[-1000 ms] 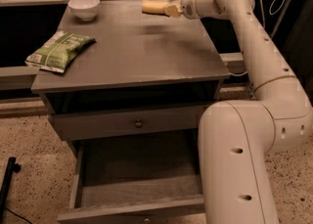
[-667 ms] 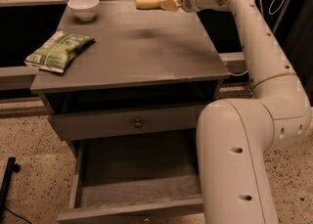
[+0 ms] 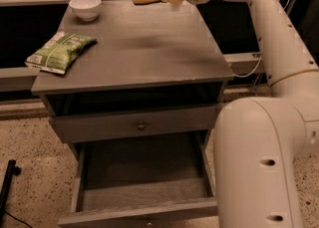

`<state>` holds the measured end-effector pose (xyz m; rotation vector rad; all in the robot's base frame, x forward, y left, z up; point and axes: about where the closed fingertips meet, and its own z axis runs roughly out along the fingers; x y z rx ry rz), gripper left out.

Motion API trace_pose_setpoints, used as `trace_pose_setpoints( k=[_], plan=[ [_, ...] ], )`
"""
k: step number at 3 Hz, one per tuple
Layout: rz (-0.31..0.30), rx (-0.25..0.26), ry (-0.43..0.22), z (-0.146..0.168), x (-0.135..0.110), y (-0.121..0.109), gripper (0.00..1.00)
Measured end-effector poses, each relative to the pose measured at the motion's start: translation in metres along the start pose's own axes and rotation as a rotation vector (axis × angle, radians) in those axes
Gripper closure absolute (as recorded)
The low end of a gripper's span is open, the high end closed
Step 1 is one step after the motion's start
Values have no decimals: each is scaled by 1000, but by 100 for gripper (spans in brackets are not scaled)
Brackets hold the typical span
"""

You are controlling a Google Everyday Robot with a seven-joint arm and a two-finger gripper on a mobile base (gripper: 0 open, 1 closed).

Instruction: Place sponge into middle drawer

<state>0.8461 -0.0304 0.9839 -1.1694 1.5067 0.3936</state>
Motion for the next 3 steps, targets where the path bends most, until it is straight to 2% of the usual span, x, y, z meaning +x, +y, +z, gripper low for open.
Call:
trace_pose_setpoints(
  k=[1,2,3],
  plan=[
    [-63,35,-60,-43,-40,10,100],
    [-100,138,-149,-128,-86,36,100],
    [-99,131,-144,-123,-84,36,100]
  ],
)
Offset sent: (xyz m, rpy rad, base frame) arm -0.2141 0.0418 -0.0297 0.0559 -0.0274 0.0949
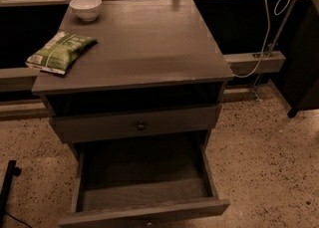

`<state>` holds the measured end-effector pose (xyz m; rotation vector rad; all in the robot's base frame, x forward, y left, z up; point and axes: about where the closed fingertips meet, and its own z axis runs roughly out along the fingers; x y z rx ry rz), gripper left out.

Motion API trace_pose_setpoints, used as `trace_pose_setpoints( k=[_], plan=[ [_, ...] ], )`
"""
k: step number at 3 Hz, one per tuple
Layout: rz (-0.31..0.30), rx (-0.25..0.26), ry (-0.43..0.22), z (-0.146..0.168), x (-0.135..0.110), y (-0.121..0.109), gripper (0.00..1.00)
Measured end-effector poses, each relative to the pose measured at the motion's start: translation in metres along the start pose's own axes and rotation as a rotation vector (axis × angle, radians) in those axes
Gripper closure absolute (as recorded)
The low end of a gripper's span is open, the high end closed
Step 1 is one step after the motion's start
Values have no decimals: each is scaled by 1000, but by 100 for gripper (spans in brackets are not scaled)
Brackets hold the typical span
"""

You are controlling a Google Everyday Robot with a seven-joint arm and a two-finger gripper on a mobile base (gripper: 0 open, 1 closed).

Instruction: Place sponge into middle drawer

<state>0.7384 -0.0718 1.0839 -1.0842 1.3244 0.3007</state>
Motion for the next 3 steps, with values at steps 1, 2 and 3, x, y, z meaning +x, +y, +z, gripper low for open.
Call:
trace_pose_setpoints(
  k=[1,2,3],
  plan=[
    [19,-32,2,0,7,16,100],
    [25,-61,-55,-22,-9,53,100],
    [24,-117,-102,-53,-25,115,100]
  ],
)
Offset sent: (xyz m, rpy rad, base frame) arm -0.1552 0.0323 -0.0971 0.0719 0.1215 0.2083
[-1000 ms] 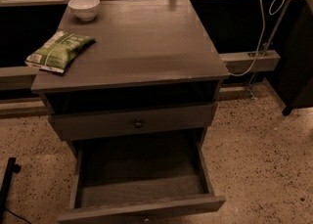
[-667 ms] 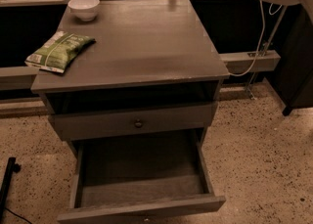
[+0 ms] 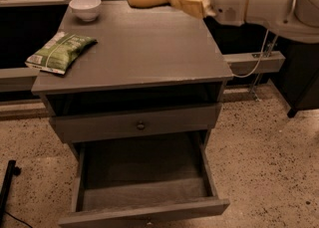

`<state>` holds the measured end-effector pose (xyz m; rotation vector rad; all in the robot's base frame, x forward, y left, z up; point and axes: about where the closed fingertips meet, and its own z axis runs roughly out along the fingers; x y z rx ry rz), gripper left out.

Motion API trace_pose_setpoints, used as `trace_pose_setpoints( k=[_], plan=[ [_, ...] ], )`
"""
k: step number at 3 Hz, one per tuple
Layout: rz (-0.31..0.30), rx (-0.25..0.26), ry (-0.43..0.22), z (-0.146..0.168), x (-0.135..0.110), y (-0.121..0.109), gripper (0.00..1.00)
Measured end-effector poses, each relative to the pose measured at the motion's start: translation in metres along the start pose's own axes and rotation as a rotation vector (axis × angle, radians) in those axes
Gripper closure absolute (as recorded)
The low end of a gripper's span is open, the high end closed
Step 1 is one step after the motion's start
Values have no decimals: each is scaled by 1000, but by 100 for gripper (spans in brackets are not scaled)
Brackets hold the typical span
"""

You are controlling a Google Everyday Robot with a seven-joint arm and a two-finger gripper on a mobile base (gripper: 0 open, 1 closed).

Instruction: Place sponge into middle drawer

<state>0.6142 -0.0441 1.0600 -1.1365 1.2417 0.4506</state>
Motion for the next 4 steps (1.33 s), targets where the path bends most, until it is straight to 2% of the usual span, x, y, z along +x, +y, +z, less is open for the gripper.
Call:
trace_pose_setpoints(
  k=[1,2,3,4],
  plan=[
    [12,-64,-13,-22,-29,92,100],
    [37,-50,9,-26,-11,90,100],
    [77,-74,33,-12,15,106,100],
    [139,-54,92,-12,94,133,100]
  ],
)
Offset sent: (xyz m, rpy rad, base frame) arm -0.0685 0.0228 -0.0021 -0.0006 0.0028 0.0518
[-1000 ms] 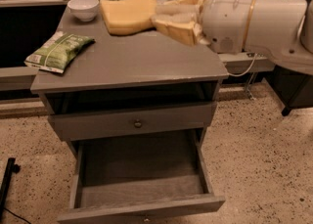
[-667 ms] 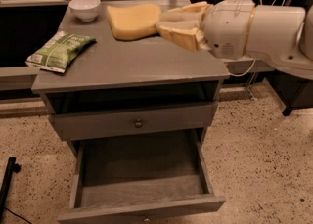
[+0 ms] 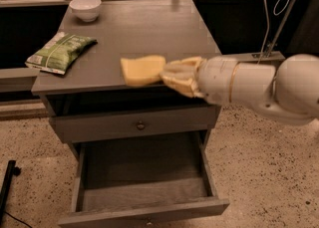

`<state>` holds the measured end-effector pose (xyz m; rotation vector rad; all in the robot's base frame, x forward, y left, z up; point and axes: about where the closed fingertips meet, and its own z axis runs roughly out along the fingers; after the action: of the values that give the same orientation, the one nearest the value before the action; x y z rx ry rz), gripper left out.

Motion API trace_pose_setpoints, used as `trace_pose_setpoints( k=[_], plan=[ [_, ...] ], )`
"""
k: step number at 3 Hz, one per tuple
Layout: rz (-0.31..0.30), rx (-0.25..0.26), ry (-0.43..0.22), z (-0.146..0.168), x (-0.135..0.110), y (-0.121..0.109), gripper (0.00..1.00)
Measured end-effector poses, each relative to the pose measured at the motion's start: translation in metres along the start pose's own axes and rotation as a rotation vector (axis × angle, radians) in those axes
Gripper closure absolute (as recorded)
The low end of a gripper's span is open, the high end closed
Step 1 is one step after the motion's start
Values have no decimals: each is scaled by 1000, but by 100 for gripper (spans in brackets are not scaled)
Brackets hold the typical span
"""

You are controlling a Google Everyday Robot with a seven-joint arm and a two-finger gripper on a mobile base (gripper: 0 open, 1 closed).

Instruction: Place sponge into middle drawer

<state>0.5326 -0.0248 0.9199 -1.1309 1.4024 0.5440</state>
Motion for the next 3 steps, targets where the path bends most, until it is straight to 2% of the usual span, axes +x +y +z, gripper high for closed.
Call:
trace_pose_setpoints(
  k=[1,2,3],
  plan=[
    [150,46,150,-7,133,31,100],
    [281,-21,319,-7,253,95,100],
    [356,-79,425,-14,312,151,100]
  ],
)
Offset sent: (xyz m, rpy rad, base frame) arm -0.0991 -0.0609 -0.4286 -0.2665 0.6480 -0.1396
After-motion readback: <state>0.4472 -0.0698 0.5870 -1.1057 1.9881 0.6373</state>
